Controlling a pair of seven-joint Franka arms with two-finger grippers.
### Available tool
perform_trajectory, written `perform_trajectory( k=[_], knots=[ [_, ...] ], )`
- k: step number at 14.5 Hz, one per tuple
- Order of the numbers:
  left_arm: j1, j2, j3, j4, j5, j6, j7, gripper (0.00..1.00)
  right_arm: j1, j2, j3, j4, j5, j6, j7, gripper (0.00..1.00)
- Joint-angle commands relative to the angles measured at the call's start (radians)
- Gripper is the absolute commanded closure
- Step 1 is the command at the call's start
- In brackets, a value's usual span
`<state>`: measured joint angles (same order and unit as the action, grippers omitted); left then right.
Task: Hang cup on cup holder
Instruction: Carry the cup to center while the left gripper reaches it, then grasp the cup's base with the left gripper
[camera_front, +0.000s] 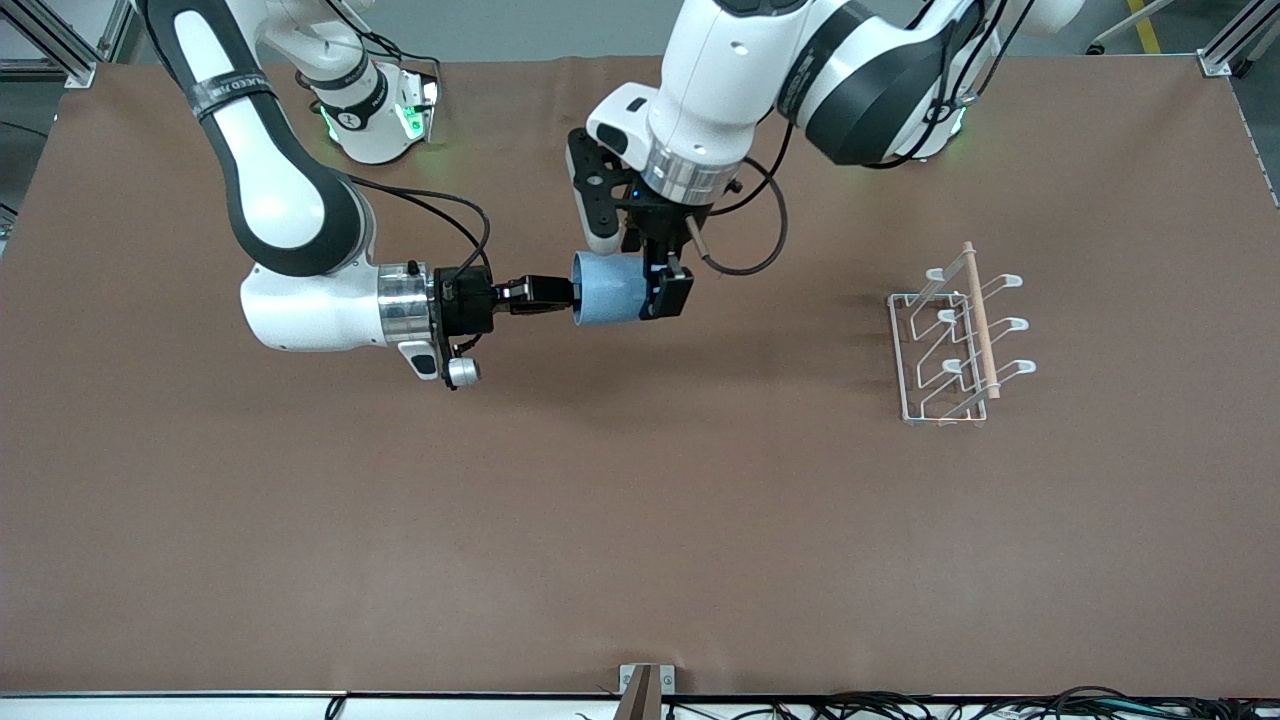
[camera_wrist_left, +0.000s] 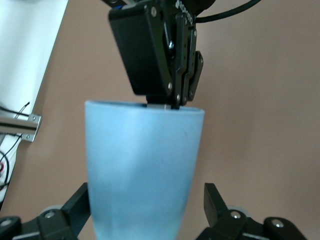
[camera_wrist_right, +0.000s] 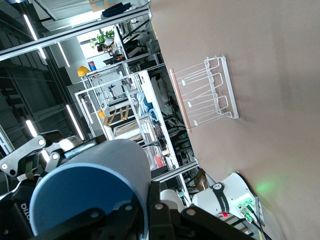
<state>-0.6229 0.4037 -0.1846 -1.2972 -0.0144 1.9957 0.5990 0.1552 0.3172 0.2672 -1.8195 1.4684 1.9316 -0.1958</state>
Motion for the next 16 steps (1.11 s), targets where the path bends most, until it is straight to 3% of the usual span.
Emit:
perform_trajectory(
  k=[1, 3, 6, 8, 11, 12, 13, 16],
  knots=[
    [0.0, 0.018, 0.008, 0.03, -0.002, -0.003, 0.065, 0.05, 0.003, -0.017, -0.003, -0.017, 0.03, -0.002, -0.011, 0.96],
    [-0.004, 0.029, 0.007, 0.03, -0.003, 0.003, 0.07, 0.1, 0.003, -0.017, -0.003, -0.017, 0.03, -0.002, -0.01, 0.95],
    [-0.009, 0.04, 0.004, 0.029, -0.001, 0.017, 0.067, 0.33, 0.001, -0.017, -0.003, -0.017, 0.03, -0.003, -0.008, 0.93],
    [-0.006, 0.04, 0.004, 0.026, 0.001, 0.015, 0.067, 0.35, 0.001, -0.017, -0.003, -0.015, 0.029, -0.003, -0.004, 0.9],
    [0.003, 0.03, 0.005, 0.026, 0.002, 0.002, 0.064, 0.39, -0.006, -0.015, -0.003, -0.017, 0.03, -0.017, 0.003, 0.64],
    [0.005, 0.027, 0.007, 0.026, 0.001, -0.005, 0.062, 0.39, -0.006, -0.017, -0.003, -0.015, 0.03, -0.026, -0.002, 0.13],
    [0.005, 0.026, 0.008, 0.027, 0.001, -0.024, 0.062, 0.39, -0.009, -0.017, -0.003, -0.014, 0.03, -0.029, -0.002, 0.0],
    [0.015, 0.003, 0.013, 0.027, 0.008, -0.102, 0.062, 0.39, -0.016, -0.017, -0.008, -0.009, 0.027, -0.019, -0.002, 0.0]
  ],
)
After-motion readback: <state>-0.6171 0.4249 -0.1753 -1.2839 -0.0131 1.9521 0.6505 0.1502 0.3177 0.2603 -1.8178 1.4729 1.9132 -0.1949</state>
